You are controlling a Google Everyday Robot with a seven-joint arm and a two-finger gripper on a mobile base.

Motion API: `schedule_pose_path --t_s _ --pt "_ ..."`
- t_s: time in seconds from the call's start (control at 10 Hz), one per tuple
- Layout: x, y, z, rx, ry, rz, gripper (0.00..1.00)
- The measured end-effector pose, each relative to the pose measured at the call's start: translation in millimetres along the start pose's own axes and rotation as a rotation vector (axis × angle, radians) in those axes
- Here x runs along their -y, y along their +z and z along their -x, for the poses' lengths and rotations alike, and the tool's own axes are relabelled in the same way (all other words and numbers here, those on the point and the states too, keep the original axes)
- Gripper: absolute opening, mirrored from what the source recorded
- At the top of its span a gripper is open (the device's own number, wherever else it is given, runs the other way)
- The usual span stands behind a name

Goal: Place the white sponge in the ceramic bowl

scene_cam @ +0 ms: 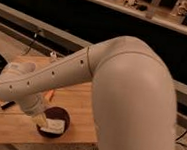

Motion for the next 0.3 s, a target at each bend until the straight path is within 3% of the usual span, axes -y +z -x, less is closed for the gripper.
schedule_pose_path --t_s 0.3 --pt "-10.9 -4.1 -67.2 -0.086 0.239 0.035 0.62"
